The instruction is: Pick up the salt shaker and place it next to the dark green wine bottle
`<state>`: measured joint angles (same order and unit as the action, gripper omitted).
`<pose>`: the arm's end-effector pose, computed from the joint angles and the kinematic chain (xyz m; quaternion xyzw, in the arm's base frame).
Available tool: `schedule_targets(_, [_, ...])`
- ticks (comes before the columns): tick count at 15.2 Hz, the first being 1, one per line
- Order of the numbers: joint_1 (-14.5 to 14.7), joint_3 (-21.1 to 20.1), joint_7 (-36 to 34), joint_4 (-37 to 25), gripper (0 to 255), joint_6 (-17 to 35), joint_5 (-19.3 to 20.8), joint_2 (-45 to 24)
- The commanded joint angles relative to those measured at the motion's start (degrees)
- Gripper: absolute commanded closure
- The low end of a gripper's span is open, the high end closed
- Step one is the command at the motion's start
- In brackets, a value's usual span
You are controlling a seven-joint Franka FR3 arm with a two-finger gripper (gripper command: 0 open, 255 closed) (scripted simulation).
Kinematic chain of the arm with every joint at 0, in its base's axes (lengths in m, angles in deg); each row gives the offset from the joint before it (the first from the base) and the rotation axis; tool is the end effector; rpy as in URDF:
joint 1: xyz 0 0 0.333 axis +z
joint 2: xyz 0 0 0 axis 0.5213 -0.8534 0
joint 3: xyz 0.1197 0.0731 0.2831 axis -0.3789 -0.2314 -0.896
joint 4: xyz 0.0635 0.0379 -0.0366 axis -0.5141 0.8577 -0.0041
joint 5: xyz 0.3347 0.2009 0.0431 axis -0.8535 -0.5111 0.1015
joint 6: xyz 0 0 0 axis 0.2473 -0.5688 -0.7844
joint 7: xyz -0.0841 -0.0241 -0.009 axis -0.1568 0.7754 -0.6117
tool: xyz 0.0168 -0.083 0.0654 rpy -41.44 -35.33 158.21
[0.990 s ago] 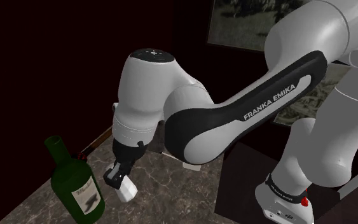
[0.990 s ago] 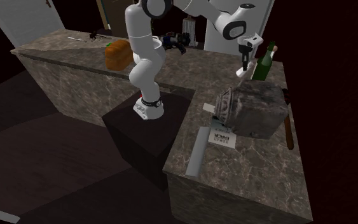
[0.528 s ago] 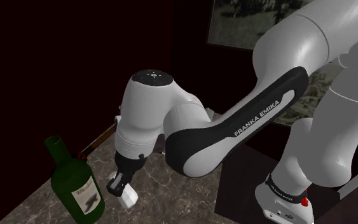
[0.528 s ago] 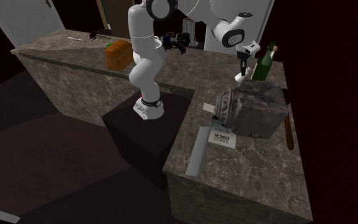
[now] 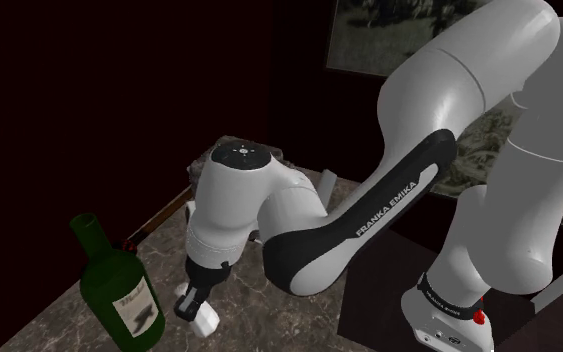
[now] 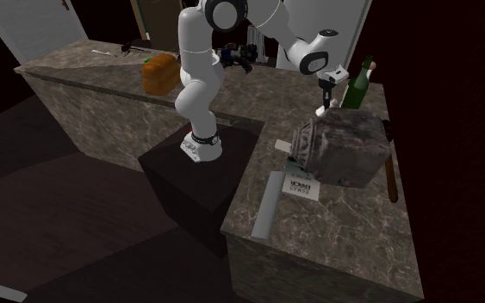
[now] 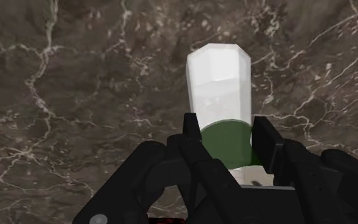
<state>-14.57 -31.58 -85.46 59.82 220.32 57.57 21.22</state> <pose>0.3718 0.4113 0.3566 -0.9748 -0.1768 -0.1088 0.0818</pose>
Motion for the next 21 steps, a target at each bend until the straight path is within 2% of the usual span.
schedule_targets(1, [0.21,0.26,-1.03,0.46,255,1.54,1.42,-1.25])
schedule_targets(3, [0.46,0.62,-2.01,0.83,255,2.89,2.78,-2.44])
schedule_targets(11, [0.49,0.64,-2.00,0.84,255,2.89,2.78,-2.43])
schedule_targets(12, [0.49,0.64,-2.00,0.83,0,2.89,2.78,-2.44])
schedule_targets(17, [0.49,0.64,-2.01,0.83,0,2.89,2.78,-2.44])
schedule_targets(21, [-0.84,-0.86,3.54,1.30,0,-3.10,-5.09,5.28])
